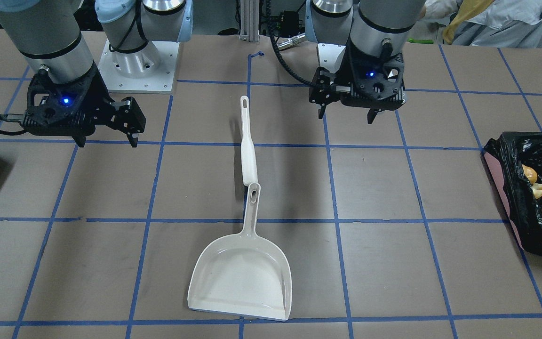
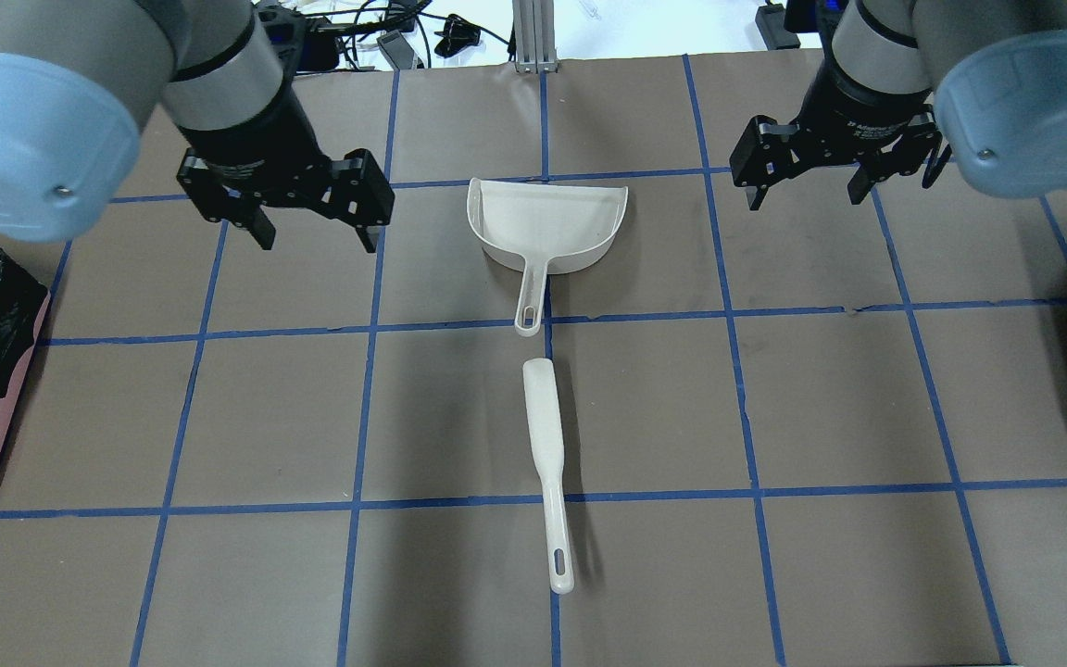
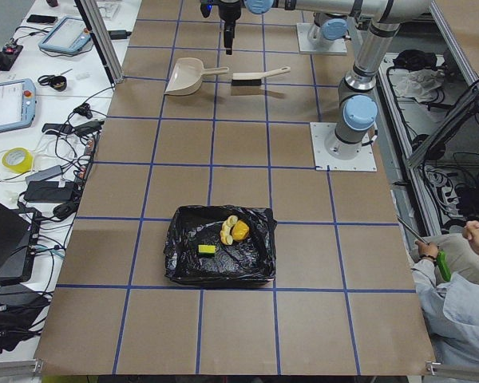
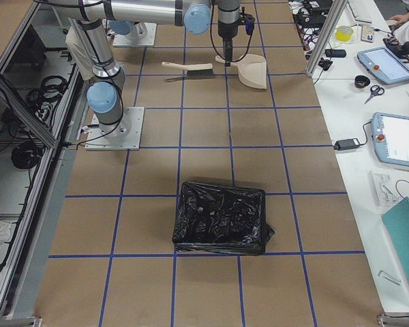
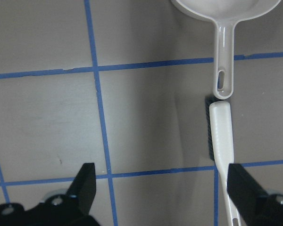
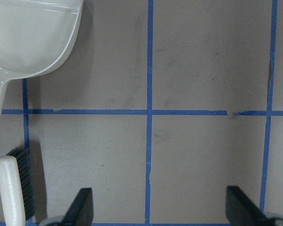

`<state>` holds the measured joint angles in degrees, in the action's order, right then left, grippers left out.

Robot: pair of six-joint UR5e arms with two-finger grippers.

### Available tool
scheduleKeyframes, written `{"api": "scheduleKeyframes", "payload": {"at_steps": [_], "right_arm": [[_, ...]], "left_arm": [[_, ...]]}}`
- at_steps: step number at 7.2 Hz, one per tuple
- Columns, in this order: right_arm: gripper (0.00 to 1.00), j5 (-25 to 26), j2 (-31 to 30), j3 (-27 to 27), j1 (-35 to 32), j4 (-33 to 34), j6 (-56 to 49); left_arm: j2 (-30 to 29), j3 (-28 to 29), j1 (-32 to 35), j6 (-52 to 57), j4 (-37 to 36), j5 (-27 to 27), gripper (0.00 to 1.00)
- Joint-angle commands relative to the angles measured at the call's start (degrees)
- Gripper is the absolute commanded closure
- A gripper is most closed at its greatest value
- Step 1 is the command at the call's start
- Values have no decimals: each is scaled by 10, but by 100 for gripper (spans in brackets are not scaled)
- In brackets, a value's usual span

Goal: Sweep and dump trash in nearest bin

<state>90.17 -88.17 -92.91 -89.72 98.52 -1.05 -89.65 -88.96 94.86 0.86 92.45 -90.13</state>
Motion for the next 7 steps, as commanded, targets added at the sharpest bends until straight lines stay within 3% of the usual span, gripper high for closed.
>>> {"api": "scheduleKeyframes", "payload": {"at_steps": [1, 7], "right_arm": [[0, 1, -1, 3, 1, -1, -1], [0, 3, 0, 4, 1, -1, -1]], "left_arm": [[25, 1, -35, 56, 27, -9, 0], [-25, 54, -41, 80, -13, 10, 0]]}}
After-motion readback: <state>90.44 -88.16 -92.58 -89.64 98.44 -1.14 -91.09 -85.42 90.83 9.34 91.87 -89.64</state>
